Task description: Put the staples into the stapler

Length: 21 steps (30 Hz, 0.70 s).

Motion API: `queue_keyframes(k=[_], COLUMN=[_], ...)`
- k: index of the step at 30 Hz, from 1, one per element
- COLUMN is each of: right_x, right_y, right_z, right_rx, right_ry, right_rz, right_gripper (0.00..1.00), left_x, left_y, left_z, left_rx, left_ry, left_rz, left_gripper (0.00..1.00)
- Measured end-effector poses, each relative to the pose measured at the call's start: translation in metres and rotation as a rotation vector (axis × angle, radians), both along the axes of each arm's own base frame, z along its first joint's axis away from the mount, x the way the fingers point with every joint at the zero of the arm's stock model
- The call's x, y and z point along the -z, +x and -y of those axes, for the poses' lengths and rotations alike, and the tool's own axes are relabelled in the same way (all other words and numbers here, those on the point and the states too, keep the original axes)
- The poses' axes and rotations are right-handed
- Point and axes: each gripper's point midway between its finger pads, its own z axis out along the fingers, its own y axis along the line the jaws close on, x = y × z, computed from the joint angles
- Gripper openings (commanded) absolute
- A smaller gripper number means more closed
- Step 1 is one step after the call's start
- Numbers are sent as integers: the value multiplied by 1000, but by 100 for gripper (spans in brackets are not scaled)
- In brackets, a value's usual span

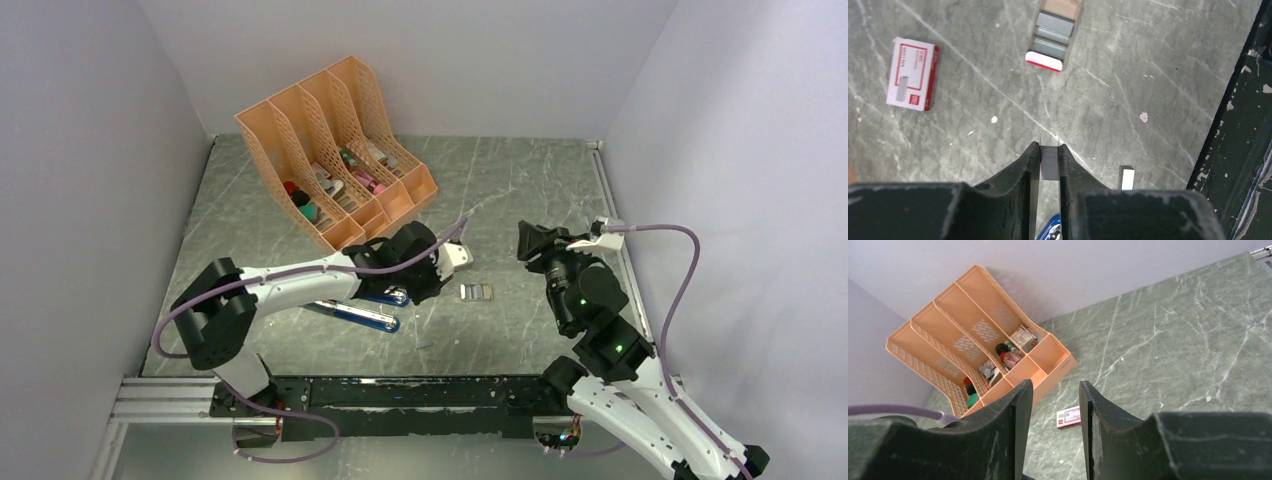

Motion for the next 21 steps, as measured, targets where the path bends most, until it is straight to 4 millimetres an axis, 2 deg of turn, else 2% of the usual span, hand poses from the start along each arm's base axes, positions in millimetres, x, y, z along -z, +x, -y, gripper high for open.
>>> queue_keyframes(k=[6,10,13,18,21], right_x=[3,2,4,5,7], right_y=[-1,-3,-4,-3,-2], right_z=[4,8,9,8,7], right_rx=[13,26,28,28,26], right_ry=[-8,-5,-9,-14,-19], right_rz=[-10,-6,-12,-17,-23], right_gripper=[44,45,46,46,47], left_x=[18,47,69,79,79], left_y=[-15,-28,-37,-42,-41], left_z=[12,16,8,-1,-1], left_rx=[76,114,137,155,157], left_ry=[73,173,257,325,333], left_rz=[17,20,12,26,41], left_gripper=[13,14,15,22,35])
